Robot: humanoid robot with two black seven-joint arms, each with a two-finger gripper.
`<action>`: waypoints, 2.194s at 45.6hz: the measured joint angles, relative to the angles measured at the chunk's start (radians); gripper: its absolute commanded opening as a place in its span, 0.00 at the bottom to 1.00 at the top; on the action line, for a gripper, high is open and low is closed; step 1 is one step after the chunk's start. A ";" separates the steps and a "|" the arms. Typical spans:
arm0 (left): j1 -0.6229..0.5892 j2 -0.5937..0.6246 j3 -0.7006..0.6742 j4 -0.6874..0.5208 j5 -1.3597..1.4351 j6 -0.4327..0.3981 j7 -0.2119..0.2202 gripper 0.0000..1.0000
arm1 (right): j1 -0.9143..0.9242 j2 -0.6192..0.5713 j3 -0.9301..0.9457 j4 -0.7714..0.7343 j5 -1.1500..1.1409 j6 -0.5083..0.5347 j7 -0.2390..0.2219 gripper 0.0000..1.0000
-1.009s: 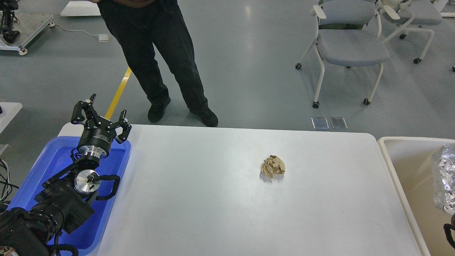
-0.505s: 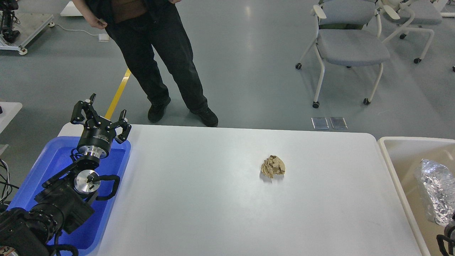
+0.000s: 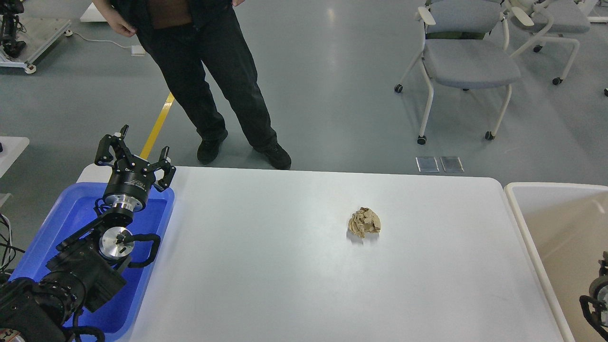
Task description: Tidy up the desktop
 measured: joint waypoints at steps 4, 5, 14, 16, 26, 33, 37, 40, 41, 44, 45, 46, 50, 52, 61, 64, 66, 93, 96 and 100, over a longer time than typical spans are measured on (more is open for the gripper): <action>0.000 0.000 0.000 0.000 0.000 0.000 0.000 1.00 | 0.036 -0.004 0.009 0.002 0.001 0.001 0.000 0.99; 0.000 0.000 0.000 0.000 0.000 0.000 0.000 1.00 | 0.046 -0.006 0.014 0.003 0.001 0.001 0.000 0.99; 0.000 0.000 0.000 0.000 0.000 0.000 0.000 1.00 | 0.134 -0.035 0.106 0.028 0.004 0.026 0.001 1.00; 0.000 0.000 0.000 0.000 0.000 0.000 0.000 1.00 | 0.151 -0.044 0.128 0.041 0.004 0.040 0.001 0.99; 0.000 0.000 0.001 0.000 0.000 0.000 0.000 1.00 | 0.213 -0.094 0.254 0.140 0.005 0.154 0.002 1.00; 0.000 0.000 0.001 0.000 0.000 0.000 0.001 1.00 | 0.234 -0.106 0.327 0.243 0.006 0.217 0.002 1.00; 0.000 0.000 0.001 0.000 0.000 0.000 0.001 1.00 | 0.240 -0.108 0.366 0.302 0.007 0.248 0.002 1.00; 0.000 0.000 0.001 0.000 0.000 0.000 0.001 1.00 | 0.243 -0.106 0.391 0.342 0.006 0.276 0.002 1.00; 0.000 0.000 0.001 0.000 0.000 0.000 0.001 1.00 | 0.244 -0.105 0.397 0.354 0.007 0.286 0.002 1.00; 0.000 0.000 0.001 0.000 0.000 0.000 0.001 1.00 | 0.246 -0.100 0.413 0.393 0.007 0.319 0.002 1.00; 0.000 0.000 0.001 0.000 0.000 0.000 0.001 1.00 | 0.247 -0.099 0.420 0.407 0.007 0.334 0.002 1.00; 0.000 0.000 0.001 0.000 0.000 0.000 0.001 1.00 | 0.247 -0.097 0.423 0.417 0.008 0.343 0.002 1.00; 0.000 0.000 0.001 0.000 0.000 0.000 0.001 1.00 | 0.248 -0.089 0.445 0.463 0.009 0.387 0.002 1.00; 0.000 0.000 0.001 0.001 0.000 0.000 0.001 1.00 | 0.249 -0.083 0.460 0.481 0.010 0.405 0.002 1.00; 0.000 0.000 0.002 0.001 0.000 0.001 0.000 1.00 | 0.245 -0.016 0.558 0.528 0.010 0.460 0.001 1.00; 0.000 0.000 0.002 0.001 0.000 0.001 0.000 1.00 | 0.244 0.013 0.592 0.534 0.009 0.469 0.001 1.00; 0.000 0.000 0.002 0.001 0.000 0.001 0.000 1.00 | 0.244 0.033 0.610 0.536 0.009 0.473 0.002 1.00; 0.000 0.000 0.002 0.001 0.000 0.002 0.000 1.00 | 0.226 0.239 0.779 0.442 0.007 0.496 0.003 1.00; 0.000 0.000 0.002 0.001 0.000 0.002 0.000 1.00 | 0.221 0.244 0.782 0.434 0.006 0.498 0.003 1.00; 0.000 0.000 0.002 0.001 0.000 0.002 0.000 1.00 | 0.211 0.249 0.786 0.427 0.005 0.500 0.003 1.00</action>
